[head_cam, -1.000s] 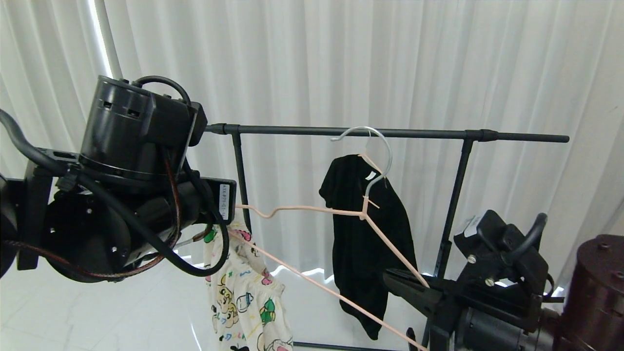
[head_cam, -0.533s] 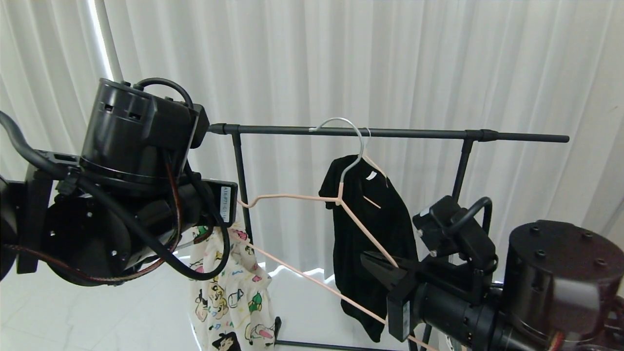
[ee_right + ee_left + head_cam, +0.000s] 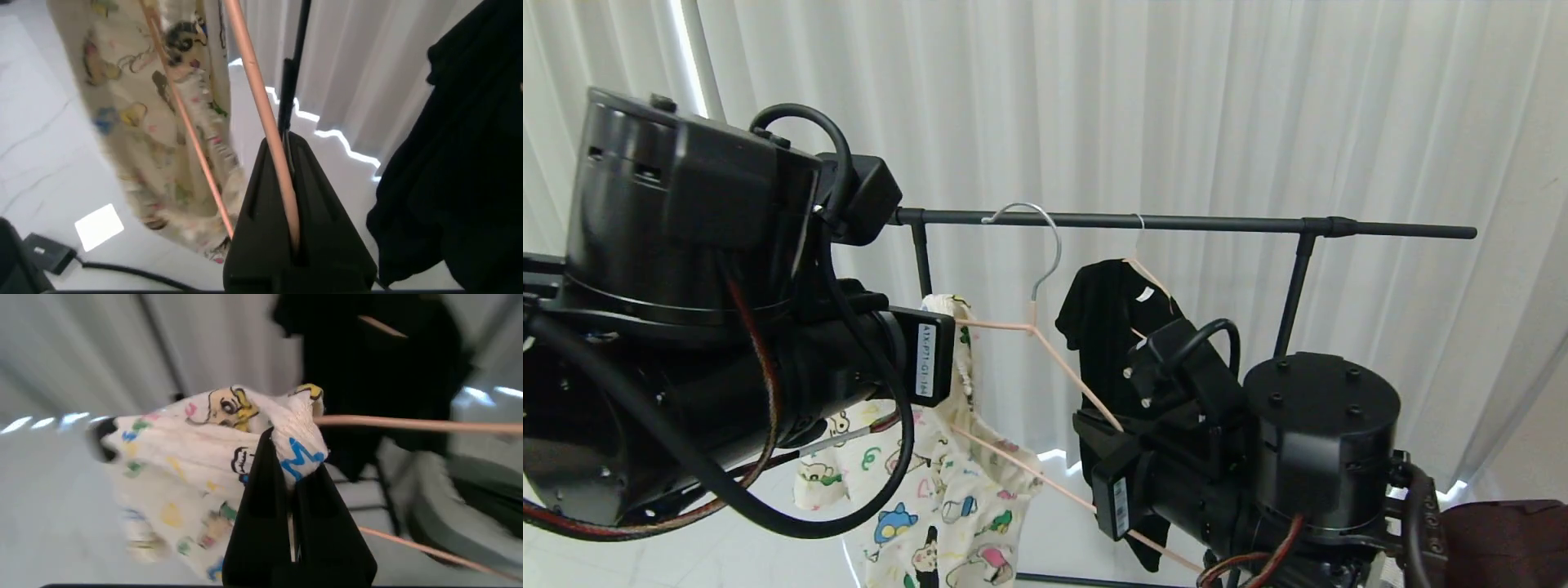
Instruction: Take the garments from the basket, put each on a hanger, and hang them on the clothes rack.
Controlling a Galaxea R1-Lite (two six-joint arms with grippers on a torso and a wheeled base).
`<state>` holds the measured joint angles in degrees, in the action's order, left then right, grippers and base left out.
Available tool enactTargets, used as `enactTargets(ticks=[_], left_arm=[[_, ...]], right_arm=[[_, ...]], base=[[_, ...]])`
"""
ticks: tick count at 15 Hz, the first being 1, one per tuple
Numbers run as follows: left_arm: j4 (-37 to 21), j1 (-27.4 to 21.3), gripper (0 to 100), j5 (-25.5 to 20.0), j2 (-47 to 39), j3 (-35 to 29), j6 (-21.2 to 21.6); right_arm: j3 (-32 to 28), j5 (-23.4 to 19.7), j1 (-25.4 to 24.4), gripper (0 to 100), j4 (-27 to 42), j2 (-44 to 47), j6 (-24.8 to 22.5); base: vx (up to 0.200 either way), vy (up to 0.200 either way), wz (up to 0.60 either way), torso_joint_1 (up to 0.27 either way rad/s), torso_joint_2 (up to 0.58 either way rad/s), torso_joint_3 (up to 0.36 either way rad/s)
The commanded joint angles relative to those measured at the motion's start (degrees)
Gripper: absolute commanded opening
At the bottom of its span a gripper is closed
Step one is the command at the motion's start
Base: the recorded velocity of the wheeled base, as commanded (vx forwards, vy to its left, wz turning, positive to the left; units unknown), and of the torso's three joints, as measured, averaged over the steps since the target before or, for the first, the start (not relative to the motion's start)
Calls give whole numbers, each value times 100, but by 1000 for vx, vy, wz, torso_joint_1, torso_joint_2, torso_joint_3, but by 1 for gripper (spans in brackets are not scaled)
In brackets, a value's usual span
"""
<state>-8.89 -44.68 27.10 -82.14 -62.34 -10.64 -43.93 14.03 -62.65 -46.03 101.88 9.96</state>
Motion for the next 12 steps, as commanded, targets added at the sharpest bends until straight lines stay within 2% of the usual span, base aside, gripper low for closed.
enactTargets(ticks=[1, 6, 8, 12], left_arm=[[1, -76, 0, -29, 190, 20, 10], [1, -102, 0, -47, 181, 29, 141], [1, -305, 0, -56, 172, 12, 141], [1, -340, 0, -29, 163, 29, 133]], right_arm=[[-63, 29, -160, 0, -2, 280, 32], [-405, 276, -301, 0, -2, 570, 120], [-493, 293, -371, 0, -11, 658, 129], [-511, 513, -476, 0, -2, 711, 173]], base=[[0, 0, 0, 0, 0, 0], [0, 0, 0, 0, 0, 0], [0, 0, 0, 0, 0, 0], [0, 0, 0, 0, 0, 0]])
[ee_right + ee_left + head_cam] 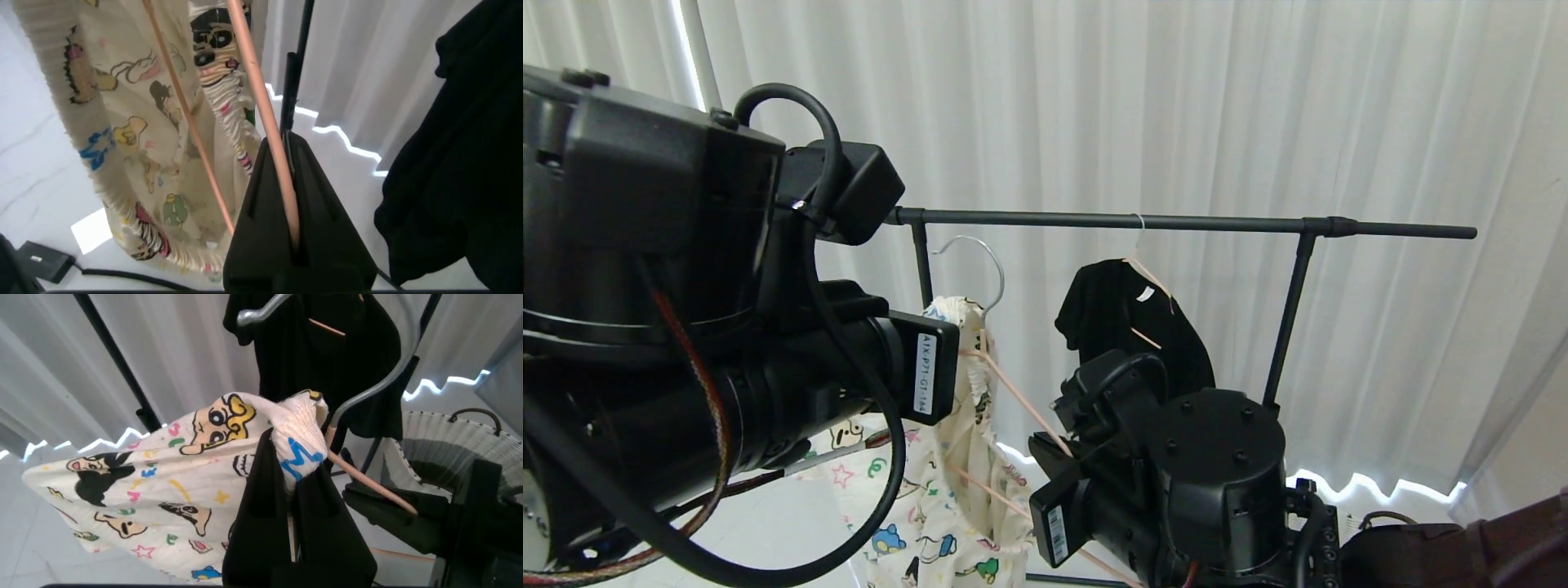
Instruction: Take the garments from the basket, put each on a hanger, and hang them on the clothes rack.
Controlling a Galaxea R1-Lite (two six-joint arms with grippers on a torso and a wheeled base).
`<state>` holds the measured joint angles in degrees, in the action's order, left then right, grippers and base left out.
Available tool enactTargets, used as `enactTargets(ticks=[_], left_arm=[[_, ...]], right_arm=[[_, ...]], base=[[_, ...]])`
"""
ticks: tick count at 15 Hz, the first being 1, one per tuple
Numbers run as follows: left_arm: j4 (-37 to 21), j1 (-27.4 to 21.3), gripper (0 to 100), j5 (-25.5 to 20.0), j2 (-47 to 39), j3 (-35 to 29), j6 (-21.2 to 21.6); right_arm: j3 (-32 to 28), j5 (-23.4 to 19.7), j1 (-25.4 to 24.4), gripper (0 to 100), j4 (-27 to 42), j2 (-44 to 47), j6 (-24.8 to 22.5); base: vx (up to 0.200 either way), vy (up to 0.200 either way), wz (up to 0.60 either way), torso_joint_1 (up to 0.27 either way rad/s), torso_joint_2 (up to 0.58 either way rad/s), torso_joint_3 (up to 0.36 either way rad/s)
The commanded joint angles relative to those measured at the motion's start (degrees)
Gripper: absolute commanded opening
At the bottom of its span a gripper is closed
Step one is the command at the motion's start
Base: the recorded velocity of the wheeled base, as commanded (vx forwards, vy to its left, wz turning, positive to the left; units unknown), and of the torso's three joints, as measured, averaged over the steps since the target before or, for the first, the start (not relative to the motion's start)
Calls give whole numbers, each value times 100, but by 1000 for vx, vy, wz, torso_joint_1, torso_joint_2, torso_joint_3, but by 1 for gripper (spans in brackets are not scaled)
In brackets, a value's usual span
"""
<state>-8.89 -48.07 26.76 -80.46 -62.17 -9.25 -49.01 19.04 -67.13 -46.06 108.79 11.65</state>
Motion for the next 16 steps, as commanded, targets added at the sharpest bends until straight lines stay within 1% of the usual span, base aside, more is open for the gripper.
enactTargets(ticks=[1, 4, 5, 6, 12, 15, 16], left_arm=[[1, 8, 0, 5, 13, 21, -6], [1, 8, 0, 14, 48, 47, -6], [1, -10, 0, 5, 57, 47, -6], [1, -10, 100, 5, 57, 38, -6], [1, -18, 100, 14, 144, 91, 2], [1, -18, 100, 14, 417, 337, 2], [1, -18, 100, 14, 540, 460, 20]], right_arm=[[-4, 82, -37, 0, 0, 20, 47], [-4, 319, -28, 0, 0, 11, 250], [-4, 346, -28, 0, -9, -7, 250], [-12, 346, -28, 0, 0, -16, 241], [-303, 363, 60, 0, -9, -7, 214], [-294, 425, 148, 0, -439, 28, 135], [-294, 443, 174, 0, -483, 20, 118]], base=[[0, 0, 0, 0, 0, 0], [0, 0, 0, 0, 0, 0], [0, 0, 0, 0, 0, 0], [0, 0, 0, 0, 0, 0], [0, 0, 0, 0, 0, 0], [0, 0, 0, 0, 0, 0], [0, 0, 0, 0, 0, 0]])
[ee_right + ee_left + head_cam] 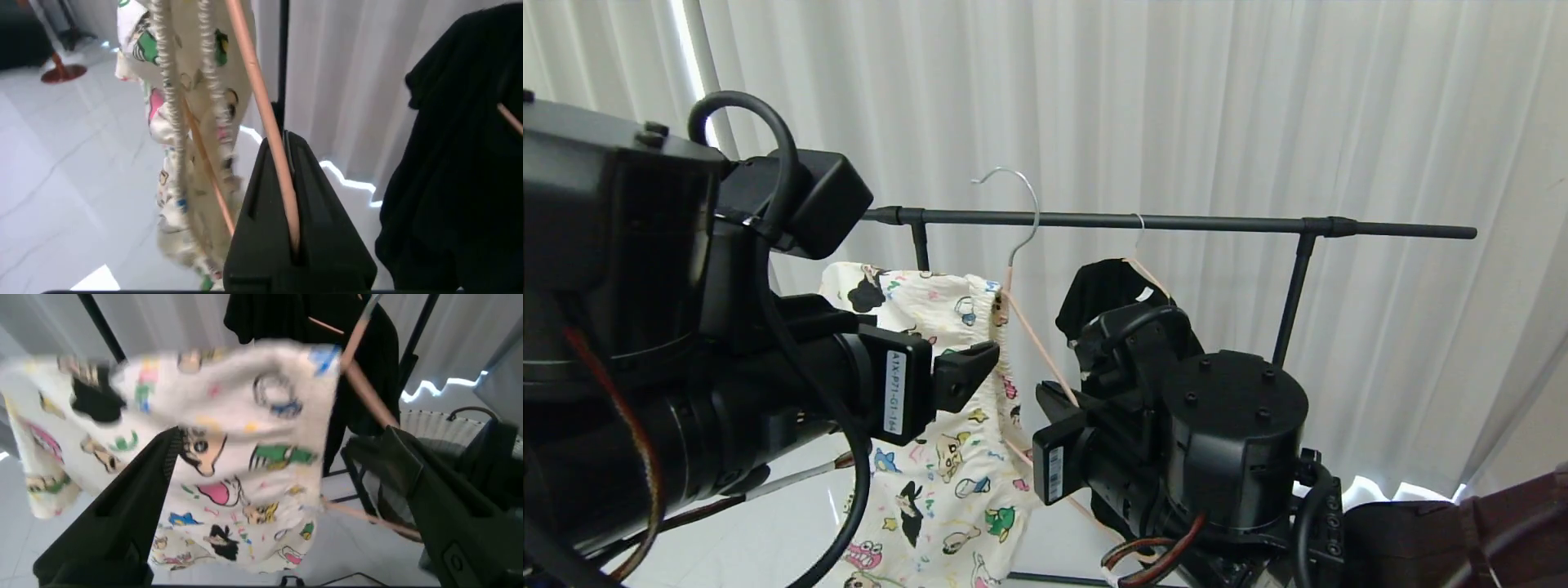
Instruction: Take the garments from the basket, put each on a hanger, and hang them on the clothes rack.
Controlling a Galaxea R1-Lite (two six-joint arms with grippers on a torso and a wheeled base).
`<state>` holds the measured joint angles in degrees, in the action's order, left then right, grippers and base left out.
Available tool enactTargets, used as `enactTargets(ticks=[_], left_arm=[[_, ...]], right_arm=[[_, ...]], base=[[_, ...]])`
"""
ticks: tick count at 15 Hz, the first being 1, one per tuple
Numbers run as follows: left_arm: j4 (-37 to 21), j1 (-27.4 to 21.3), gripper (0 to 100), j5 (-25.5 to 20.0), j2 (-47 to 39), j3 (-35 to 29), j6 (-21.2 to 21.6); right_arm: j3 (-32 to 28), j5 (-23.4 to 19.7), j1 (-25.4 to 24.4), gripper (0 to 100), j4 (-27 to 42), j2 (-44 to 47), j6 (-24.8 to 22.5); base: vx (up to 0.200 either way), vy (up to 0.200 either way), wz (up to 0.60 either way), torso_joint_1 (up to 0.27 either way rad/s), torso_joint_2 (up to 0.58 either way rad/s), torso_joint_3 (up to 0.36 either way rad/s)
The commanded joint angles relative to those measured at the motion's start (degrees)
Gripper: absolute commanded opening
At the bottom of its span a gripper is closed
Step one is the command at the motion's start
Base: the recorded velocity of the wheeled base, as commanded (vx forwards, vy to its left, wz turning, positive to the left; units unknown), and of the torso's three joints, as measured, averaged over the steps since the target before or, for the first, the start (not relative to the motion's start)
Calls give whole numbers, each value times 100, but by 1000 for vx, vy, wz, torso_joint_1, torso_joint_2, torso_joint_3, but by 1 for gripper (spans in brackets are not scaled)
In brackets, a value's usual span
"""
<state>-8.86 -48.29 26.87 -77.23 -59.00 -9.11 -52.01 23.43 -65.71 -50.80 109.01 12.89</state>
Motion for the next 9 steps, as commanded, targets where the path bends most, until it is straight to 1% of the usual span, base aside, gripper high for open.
enactTargets(ticks=[1, 2, 3, 4, 5, 7, 8, 9], left_arm=[[-1, 3, 100, 3, 340, 266, 23], [7, 3, 100, -6, 604, 530, 128], [7, 3, 100, -15, 876, 776, 304], [7, -5, 100, -59, 1192, 1066, 515], [25, -5, 100, -173, 1483, 1312, 708], [201, 30, 100, -665, 2001, 1734, 981], [245, 39, 100, -762, 2080, 1813, 1051], [412, 100, 100, -920, 2247, 2121, 1403]], right_arm=[[6, 12, 67, 0, -79, -20, -14], [50, 92, 146, 0, -229, -64, -120], [138, 232, 225, 0, -378, -90, -251], [305, 285, 287, 0, -572, -161, -348], [551, 276, 304, 0, -730, -275, -392], [1219, 241, 304, 0, -932, -565, -454], [1377, 223, 304, 0, -993, -626, -471], [1940, 12, 304, 0, -1266, -890, -612]], base=[[0, 0, 0, 0, 0, 0], [0, 0, 0, 0, 0, 0], [0, 0, 0, 0, 0, 0], [0, 0, 0, 0, 0, 0], [0, 0, 0, 0, 0, 0], [0, 0, 0, 0, 0, 0], [0, 0, 0, 0, 0, 0], [0, 0, 0, 0, 0, 0]])
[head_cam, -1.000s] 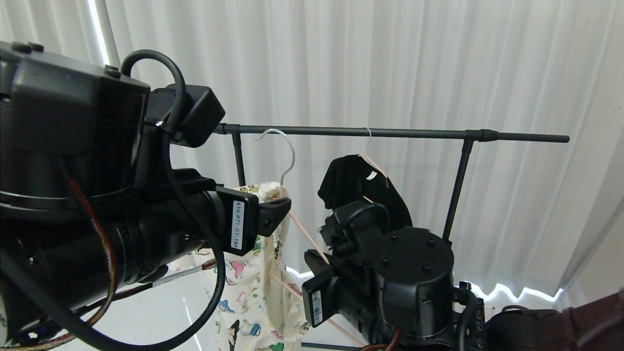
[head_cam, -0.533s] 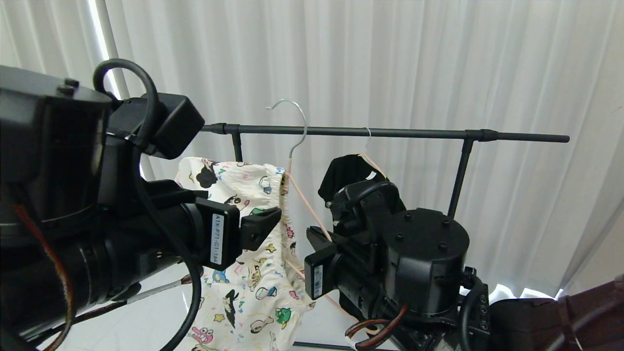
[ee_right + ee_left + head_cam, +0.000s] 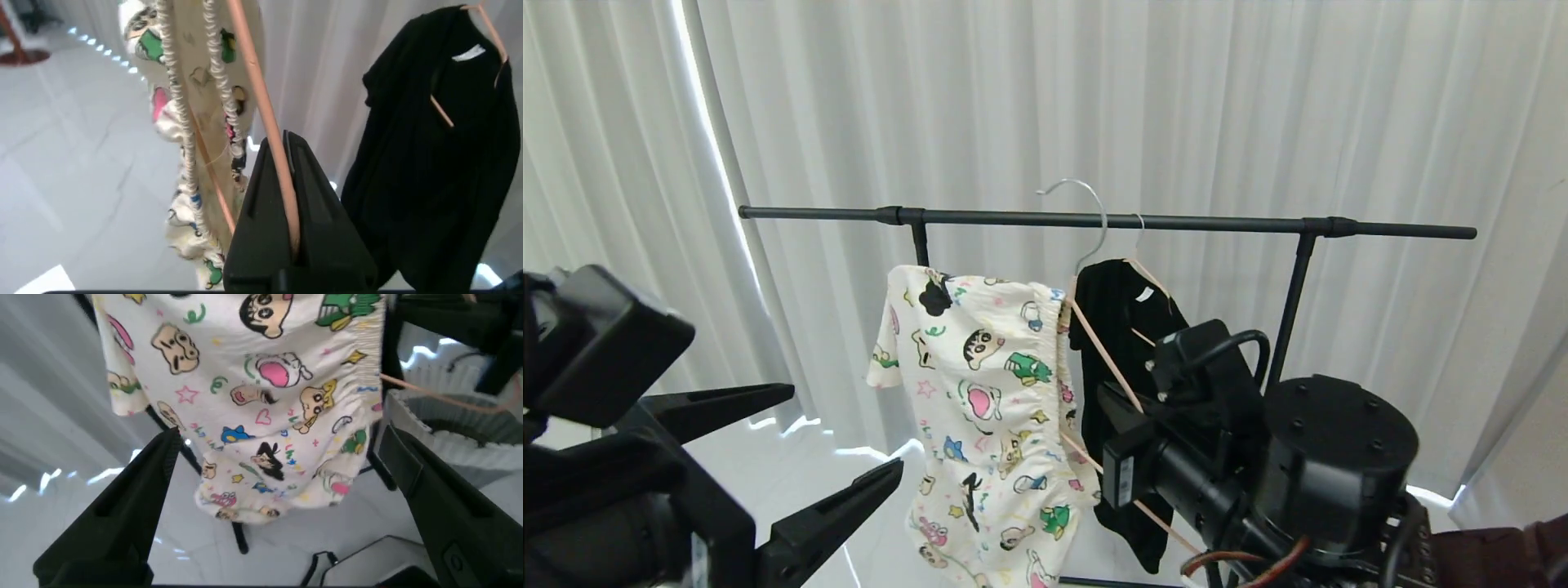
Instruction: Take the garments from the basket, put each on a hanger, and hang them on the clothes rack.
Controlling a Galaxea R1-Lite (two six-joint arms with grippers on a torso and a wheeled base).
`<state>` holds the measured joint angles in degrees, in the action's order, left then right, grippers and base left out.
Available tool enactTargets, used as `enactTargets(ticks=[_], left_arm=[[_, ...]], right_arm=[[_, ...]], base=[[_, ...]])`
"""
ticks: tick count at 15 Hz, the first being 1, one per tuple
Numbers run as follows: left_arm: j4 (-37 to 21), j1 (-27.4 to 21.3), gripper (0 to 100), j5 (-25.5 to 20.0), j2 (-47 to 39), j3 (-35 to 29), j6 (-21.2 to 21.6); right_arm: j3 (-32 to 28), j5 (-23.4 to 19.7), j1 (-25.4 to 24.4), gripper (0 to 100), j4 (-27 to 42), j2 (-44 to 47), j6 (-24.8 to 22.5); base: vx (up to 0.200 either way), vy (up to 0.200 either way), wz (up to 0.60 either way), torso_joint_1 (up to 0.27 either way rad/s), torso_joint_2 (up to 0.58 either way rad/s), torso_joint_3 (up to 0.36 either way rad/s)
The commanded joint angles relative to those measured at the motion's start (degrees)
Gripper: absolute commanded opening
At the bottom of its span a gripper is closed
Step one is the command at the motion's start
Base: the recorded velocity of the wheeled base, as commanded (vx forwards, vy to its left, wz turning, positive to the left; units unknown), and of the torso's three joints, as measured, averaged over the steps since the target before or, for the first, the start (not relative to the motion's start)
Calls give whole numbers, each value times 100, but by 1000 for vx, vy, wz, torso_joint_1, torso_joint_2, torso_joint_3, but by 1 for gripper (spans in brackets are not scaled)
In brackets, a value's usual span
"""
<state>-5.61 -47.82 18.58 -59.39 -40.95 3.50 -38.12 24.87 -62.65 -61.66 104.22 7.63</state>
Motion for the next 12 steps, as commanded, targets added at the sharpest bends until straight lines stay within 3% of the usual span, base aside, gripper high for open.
enactTargets(ticks=[1, 2, 4, 7, 10, 12], left_arm=[[236, 54, 100, -118, 499, 518, 344], [464, 45, 100, -241, 499, 702, 459], [789, 36, 100, -1005, 455, 957, 722], [798, 36, 100, -1664, 262, 1071, 1206], [798, 27, 100, -2271, 147, 1107, 1294], [798, 19, 100, -2605, 156, 1423, 1733]], right_arm=[[956, -342, -2, 0, -320, -596, -236], [1377, -588, -2, 0, -443, -771, -394], [2063, -817, -72, 0, -865, -877, -666], [2713, -1212, -353, 0, -1498, -903, -1167], [3170, -1678, -476, 0, -1727, -982, -1589], [3188, -1836, -547, 0, -1753, -965, -1712]], base=[[0, 0, 0, 0, 0, 0], [0, 0, 0, 0, 0, 0], [0, 0, 0, 0, 0, 0], [0, 0, 0, 0, 0, 0], [0, 0, 0, 0, 0, 0], [0, 0, 0, 0, 0, 0]])
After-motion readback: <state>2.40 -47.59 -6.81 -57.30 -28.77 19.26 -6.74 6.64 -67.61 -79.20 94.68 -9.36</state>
